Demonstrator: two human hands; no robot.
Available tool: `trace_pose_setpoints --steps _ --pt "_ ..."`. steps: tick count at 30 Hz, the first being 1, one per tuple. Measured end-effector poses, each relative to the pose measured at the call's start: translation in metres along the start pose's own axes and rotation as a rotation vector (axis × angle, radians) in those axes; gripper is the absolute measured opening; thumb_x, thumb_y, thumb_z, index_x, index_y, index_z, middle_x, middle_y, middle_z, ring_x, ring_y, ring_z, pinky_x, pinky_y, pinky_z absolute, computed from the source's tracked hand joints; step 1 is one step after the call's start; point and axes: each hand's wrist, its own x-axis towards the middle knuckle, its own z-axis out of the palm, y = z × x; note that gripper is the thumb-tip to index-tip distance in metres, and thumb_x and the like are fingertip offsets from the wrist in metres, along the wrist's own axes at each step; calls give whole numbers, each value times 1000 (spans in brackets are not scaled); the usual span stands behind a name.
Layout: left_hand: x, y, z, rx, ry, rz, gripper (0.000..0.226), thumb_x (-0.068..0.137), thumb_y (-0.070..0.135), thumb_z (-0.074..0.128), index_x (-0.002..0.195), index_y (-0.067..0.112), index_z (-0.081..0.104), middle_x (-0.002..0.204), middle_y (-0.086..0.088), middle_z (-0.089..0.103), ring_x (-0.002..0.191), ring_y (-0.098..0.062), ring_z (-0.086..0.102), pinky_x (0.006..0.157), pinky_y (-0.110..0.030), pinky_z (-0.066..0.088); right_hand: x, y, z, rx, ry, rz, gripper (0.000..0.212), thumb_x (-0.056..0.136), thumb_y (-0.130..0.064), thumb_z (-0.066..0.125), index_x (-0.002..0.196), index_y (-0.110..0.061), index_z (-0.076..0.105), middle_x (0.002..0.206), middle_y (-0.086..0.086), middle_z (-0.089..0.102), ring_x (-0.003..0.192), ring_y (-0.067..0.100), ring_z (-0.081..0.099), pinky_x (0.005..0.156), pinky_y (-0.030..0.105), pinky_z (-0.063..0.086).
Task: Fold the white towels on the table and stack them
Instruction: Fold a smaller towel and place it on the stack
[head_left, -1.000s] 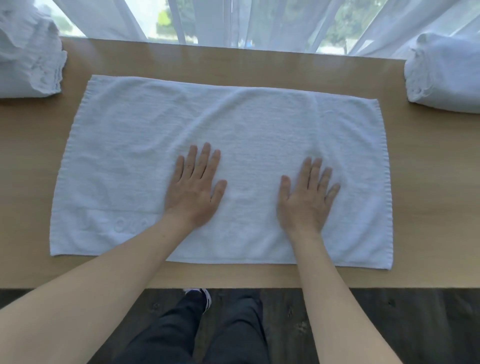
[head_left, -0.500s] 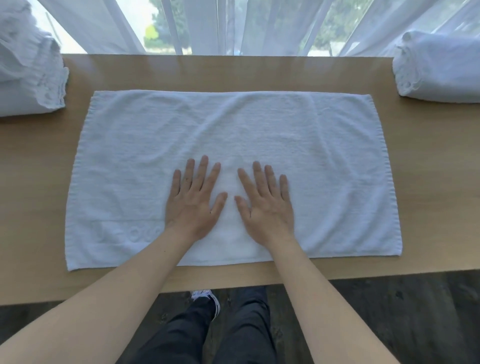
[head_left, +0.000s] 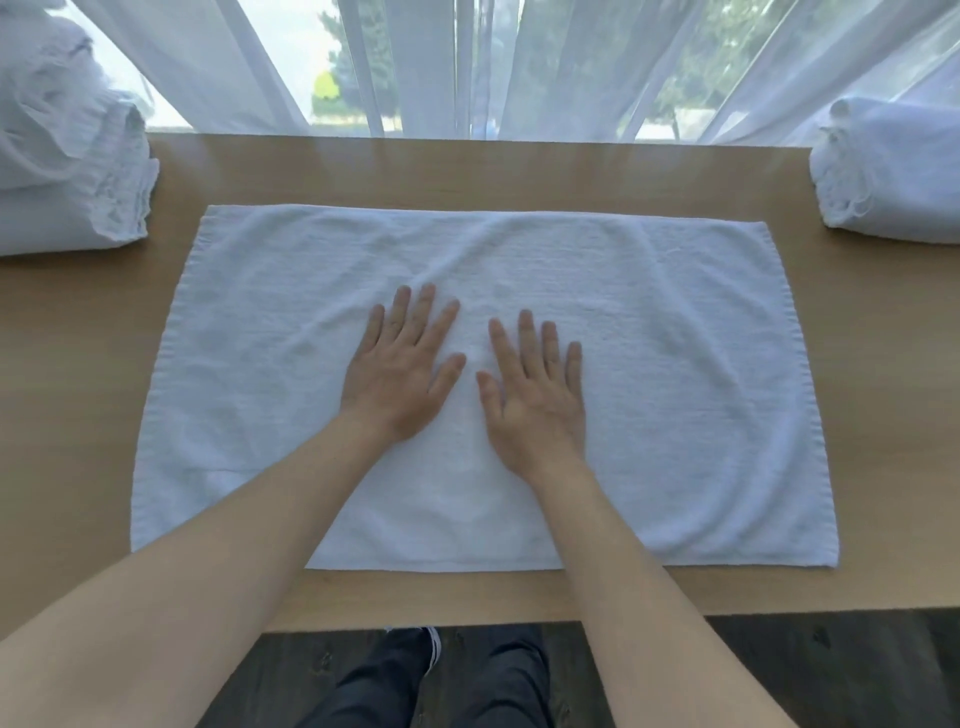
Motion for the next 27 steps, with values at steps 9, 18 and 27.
trace_pose_setpoints --steps 9,18,27 --pt "50 -20 -6 -25 60 -255 60 105 47 22 161 33 7 170 4 -3 156 -19 -8 125 -42 -9 84 42 -17 -71 -8 139 58 106 -48 14 160 -36 0 169 -6 -9 155 18 -12 123 47 -11" --pt "91 21 -7 -118 35 -102 57 106 47 21 161 34 10 169 6 -2 155 -16 -9 123 -38 -13 119 29 -21 -109 -31 8 61 103 -58 15 159 -42 -2 168 -7 -12 153 30 -17 120 47 -19" --pt "67 -28 -15 -21 38 -338 66 103 52 18 162 25 10 170 -4 -1 156 -26 -4 125 -42 -7 115 88 -49 -119 -8 265 68 101 -60 14 160 -33 -5 168 -3 -14 154 27 -16 122 52 -13"
